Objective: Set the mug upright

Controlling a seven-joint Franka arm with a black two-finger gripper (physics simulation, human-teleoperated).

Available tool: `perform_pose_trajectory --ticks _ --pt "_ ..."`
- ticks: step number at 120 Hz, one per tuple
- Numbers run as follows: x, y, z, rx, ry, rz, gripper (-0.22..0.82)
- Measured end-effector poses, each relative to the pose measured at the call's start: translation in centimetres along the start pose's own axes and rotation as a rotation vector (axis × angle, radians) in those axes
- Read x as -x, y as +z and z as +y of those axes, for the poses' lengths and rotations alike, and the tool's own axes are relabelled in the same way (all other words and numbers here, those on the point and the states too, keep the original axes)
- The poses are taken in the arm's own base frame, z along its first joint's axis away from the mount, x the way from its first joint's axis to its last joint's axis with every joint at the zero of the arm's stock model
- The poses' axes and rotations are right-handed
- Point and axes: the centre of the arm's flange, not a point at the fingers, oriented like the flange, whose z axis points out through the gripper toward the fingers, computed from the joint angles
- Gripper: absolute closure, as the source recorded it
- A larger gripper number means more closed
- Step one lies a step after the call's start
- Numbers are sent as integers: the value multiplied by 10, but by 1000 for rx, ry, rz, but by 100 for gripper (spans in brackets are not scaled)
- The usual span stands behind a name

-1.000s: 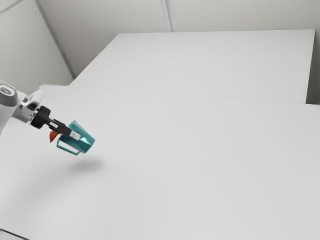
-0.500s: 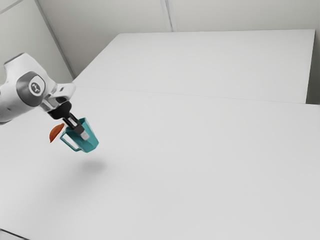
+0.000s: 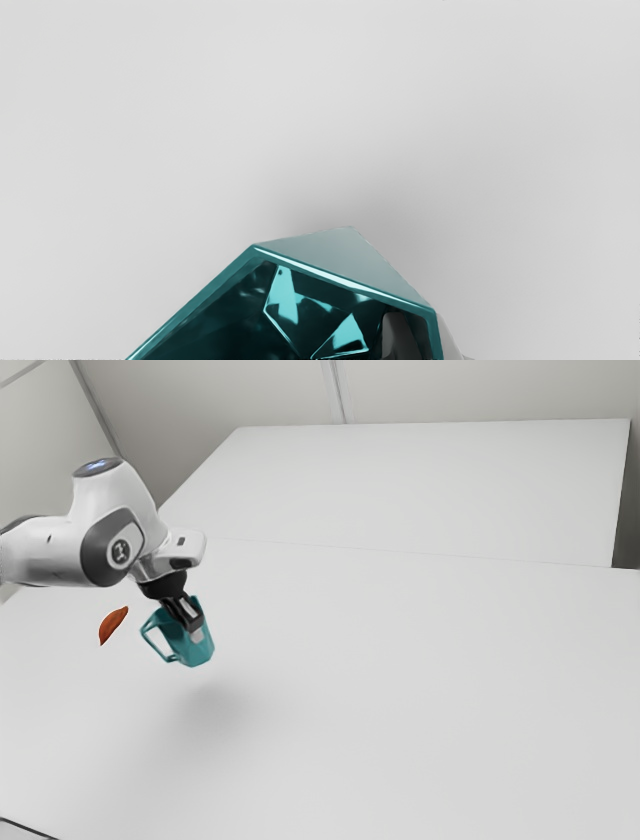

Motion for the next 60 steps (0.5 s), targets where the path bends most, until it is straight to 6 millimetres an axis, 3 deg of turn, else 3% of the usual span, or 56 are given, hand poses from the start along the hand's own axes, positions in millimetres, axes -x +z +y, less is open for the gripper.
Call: perform_pose_trajectory --ticks 60 --pt "-15 39 53 -109 -119 -6 78"
